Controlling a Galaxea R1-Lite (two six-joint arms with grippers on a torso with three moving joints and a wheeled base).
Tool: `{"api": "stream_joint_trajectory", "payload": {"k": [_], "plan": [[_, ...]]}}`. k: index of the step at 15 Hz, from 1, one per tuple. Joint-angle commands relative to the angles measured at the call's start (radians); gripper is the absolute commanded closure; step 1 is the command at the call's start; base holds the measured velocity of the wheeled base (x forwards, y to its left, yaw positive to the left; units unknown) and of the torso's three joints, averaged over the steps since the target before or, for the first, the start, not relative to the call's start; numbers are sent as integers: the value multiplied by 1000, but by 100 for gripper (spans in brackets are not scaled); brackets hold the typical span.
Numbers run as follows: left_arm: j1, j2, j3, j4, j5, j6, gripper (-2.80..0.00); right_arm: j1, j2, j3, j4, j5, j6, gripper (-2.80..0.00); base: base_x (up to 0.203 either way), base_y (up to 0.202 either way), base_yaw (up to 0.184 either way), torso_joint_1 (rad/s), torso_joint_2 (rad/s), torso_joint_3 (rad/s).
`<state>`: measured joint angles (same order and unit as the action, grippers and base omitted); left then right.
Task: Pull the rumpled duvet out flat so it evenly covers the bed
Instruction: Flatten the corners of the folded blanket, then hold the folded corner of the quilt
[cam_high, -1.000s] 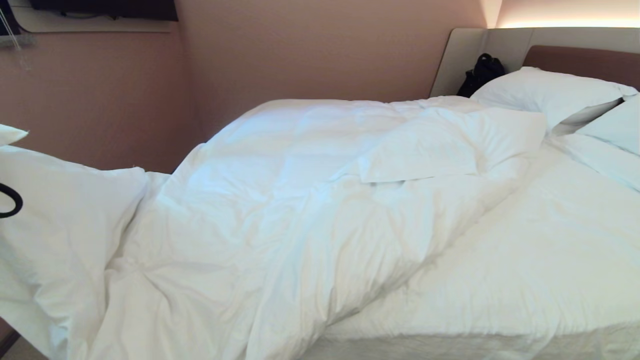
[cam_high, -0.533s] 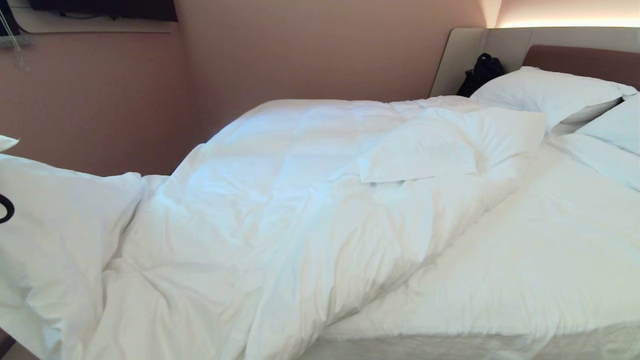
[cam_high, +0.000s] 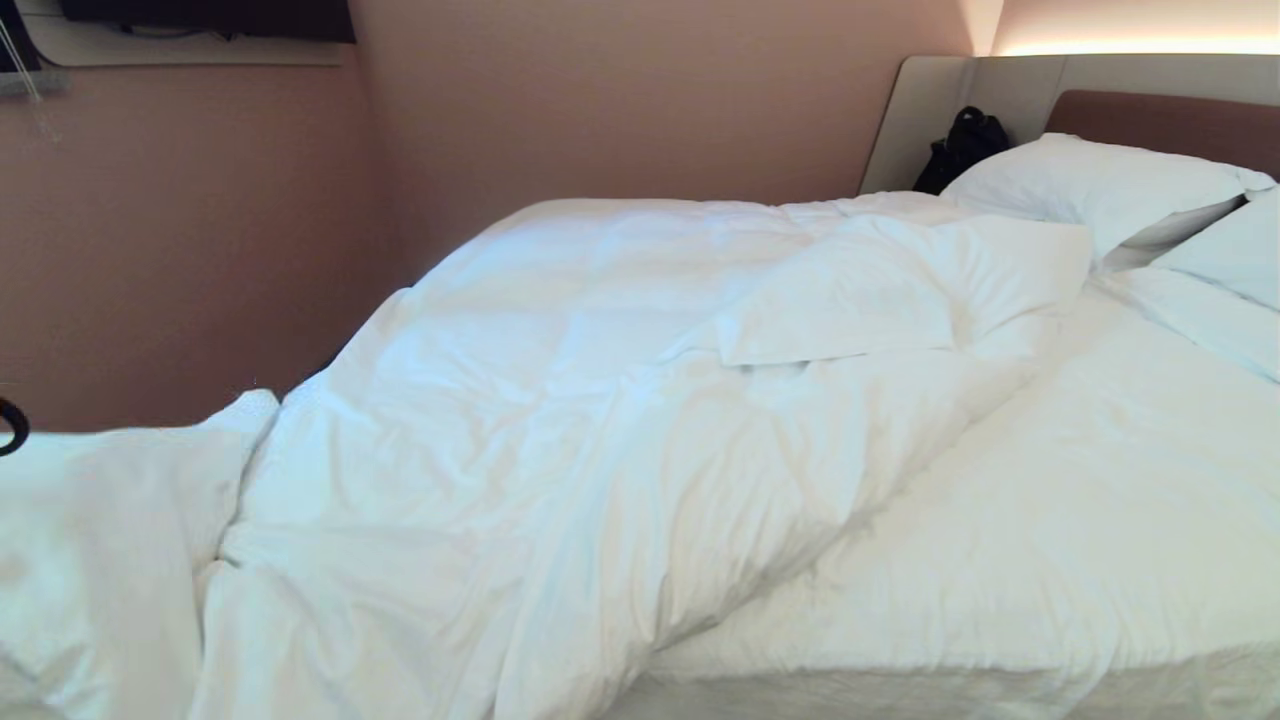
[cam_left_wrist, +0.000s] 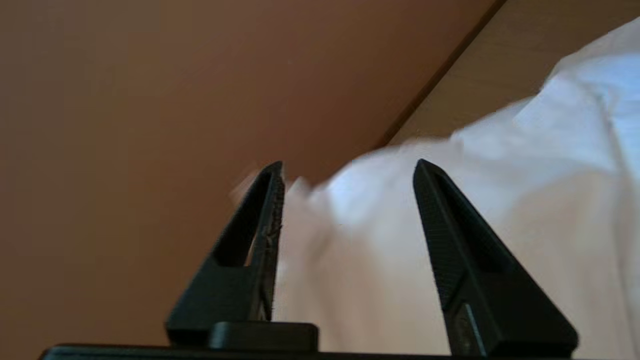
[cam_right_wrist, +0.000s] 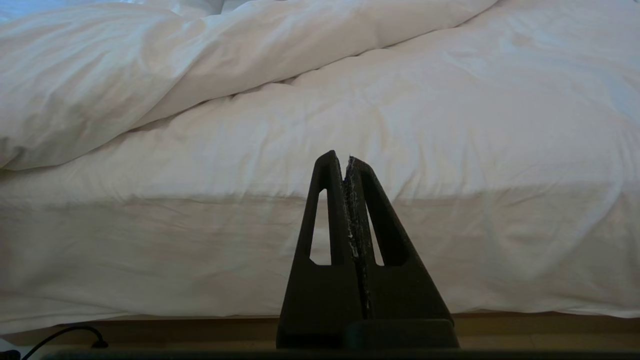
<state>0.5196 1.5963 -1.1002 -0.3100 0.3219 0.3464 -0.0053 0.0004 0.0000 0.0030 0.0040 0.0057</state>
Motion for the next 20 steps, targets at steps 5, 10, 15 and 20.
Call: {"api": "stream_joint_trajectory", "payload": {"k": [5,10,15,20], "plan": [[0,-13,2,-5,2,2,-280,-1,1,0,0,1,0,0,0,0,0,0,0,0],[0,-11,0,-5,0,-1,-280,-1,1,0,1,1,0,0,0,0,0,0,0,0],[0,-15,-6,-6,-64,-12,-280,-1,1,0,0,1,0,0,0,0,0,0,0,0],[-26,-26,-58,8,-205,-187,0,-1,0,0,2,1,0,0,0,0,0,0,0,0]]}}
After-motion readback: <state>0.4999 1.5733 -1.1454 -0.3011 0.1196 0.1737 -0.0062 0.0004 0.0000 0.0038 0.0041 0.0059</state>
